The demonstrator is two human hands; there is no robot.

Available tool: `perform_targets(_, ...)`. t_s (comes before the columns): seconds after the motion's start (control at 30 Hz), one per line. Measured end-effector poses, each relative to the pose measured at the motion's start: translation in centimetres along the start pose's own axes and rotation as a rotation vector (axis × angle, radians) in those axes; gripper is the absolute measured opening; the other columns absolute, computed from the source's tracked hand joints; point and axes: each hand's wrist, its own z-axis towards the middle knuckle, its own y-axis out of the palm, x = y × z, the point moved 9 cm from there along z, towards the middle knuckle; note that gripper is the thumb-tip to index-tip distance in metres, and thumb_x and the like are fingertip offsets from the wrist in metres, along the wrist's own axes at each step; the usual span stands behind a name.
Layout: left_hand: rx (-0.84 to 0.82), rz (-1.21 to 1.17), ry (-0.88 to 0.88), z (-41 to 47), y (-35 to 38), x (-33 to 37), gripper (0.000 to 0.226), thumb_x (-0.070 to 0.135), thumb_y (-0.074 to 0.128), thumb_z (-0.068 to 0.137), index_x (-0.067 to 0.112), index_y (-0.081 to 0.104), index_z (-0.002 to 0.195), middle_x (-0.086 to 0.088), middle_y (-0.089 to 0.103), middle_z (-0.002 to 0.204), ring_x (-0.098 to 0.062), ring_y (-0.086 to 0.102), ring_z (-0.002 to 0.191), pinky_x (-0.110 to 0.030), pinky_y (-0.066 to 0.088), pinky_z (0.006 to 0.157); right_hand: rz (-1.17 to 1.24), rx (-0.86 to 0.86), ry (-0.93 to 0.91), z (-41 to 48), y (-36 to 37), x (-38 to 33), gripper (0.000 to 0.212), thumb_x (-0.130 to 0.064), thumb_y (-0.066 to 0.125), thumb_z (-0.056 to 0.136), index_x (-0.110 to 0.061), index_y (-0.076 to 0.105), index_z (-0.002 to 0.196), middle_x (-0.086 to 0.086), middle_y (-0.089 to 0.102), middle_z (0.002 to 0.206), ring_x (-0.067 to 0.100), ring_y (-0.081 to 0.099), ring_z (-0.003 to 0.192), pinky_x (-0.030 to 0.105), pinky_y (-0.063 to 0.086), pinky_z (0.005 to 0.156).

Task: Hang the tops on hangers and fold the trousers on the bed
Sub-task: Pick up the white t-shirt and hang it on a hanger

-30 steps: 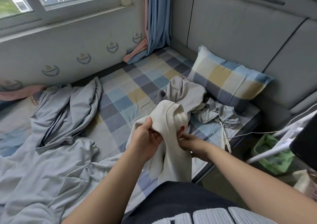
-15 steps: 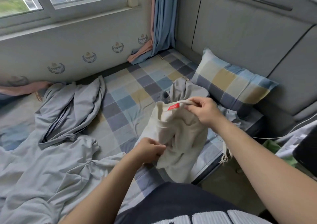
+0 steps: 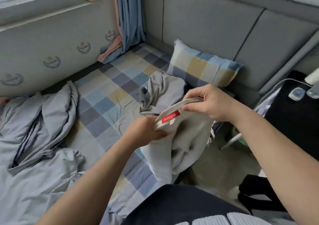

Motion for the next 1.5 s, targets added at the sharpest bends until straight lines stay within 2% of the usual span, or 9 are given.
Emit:
perform_targets(0.13,-0.021,0.338,0.034,1.2,1.0,-0.4,0.032,0.038,0.071,0.087,0.029,0.046,0.069,0.009,0.055,0.075,-0.024,0.058,0.082,-0.035,0.043,0.069,-0.076,0.158,0.259,-6.6,-2.3,5.6,0.013,-0.021,0.084,0.079,-0.027,0.073,0.085,-0.012,0.071,0.081,0.003,0.065,0.077,0.024,0.049,0.071)
perform_targets(0.33,-0.182,-0.009,0.220,-0.2,5.1,7.4,0.010,0.004,0.058,0.089,0.004,0.055,0.079,-0.005,0.057,0.072,-0.011,0.052,0.068,-0.032,0.041,0.066,-0.208,0.250,0.602,-21.1,-3.1,14.1,0.033,-0.002,0.068,0.080,-0.034,0.066,0.083,-0.012,0.066,0.079,-0.002,0.060,0.074,0.013,0.042,0.059)
perform_targets(0.47,-0.236,-0.216,0.412,-3.9,7.0,17.4,0.019,0.016,0.049,0.095,0.008,0.050,0.078,0.007,0.048,0.064,-0.006,0.043,0.060,-0.024,0.036,0.059,-0.263,0.408,0.886,-32.5,-2.0,19.7,0.038,0.001,0.057,0.082,-0.037,0.062,0.080,-0.005,0.064,0.093,0.017,0.061,0.083,0.040,0.055,0.073)
perform_targets(0.6,-0.265,-0.301,0.585,-8.3,8.4,27.8,0.024,0.027,0.042,0.083,0.005,0.048,0.074,0.008,0.042,0.062,-0.010,0.040,0.059,-0.035,0.035,0.058,-0.277,0.707,1.054,-44.8,-1.5,20.6,0.030,-0.005,0.054,0.082,-0.034,0.061,0.073,-0.005,0.063,0.091,0.021,0.060,0.079,0.041,0.055,0.074)
perform_targets(0.77,-0.344,-0.344,0.777,-15.0,11.6,39.3,0.026,0.030,0.044,0.085,0.009,0.043,0.069,0.012,0.037,0.059,-0.008,0.036,0.057,-0.032,0.030,0.054,-0.156,1.056,0.974,-59.8,-2.6,16.4,0.028,-0.011,0.053,0.091,-0.031,0.062,0.074,-0.005,0.066,0.076,0.020,0.063,0.073,0.036,0.051,0.066)
perform_targets(0.97,-0.278,-0.465,0.893,-21.9,13.8,52.3,0.041,0.037,0.042,0.085,-0.003,0.053,0.080,0.002,0.043,0.066,-0.009,0.039,0.060,-0.030,0.033,0.056,-0.337,1.377,0.824,-75.9,-7.8,6.1,0.034,-0.004,0.056,0.089,-0.032,0.056,0.070,-0.009,0.058,0.064,0.015,0.055,0.061,0.029,0.036,0.054)
perform_targets(1.07,-0.251,-0.540,0.913,-24.7,14.6,59.5,0.036,0.036,0.043,0.084,0.007,0.063,0.077,0.013,0.047,0.059,-0.002,0.040,0.053,-0.020,0.033,0.048,-0.435,1.479,0.776,-82.2,-10.6,1.2,0.030,-0.004,0.054,0.091,-0.030,0.059,0.077,-0.011,0.056,0.062,0.008,0.056,0.057,0.028,0.043,0.054)
perform_targets(1.37,-0.207,-0.786,1.140,-31.4,12.7,83.2,0.042,0.036,0.039,0.080,-0.006,0.045,0.076,-0.003,0.041,0.060,-0.014,0.037,0.051,-0.030,0.028,0.050,-0.696,1.767,0.826,-98.2,-20.0,-9.8,0.034,-0.001,0.046,0.084,-0.029,0.064,0.076,-0.013,0.064,0.065,0.016,0.065,0.064,0.037,0.055,0.063)
perform_targets(1.5,-0.236,-0.860,1.262,-34.1,11.7,93.3,0.035,0.040,0.040,0.080,0.008,0.049,0.070,0.005,0.044,0.054,-0.015,0.041,0.053,-0.032,0.031,0.053,-0.874,1.839,0.894,-102.7,-23.7,-14.1,0.028,0.000,0.048,0.085,-0.020,0.068,0.084,-0.003,0.068,0.076,0.021,0.065,0.073,0.035,0.054,0.068)
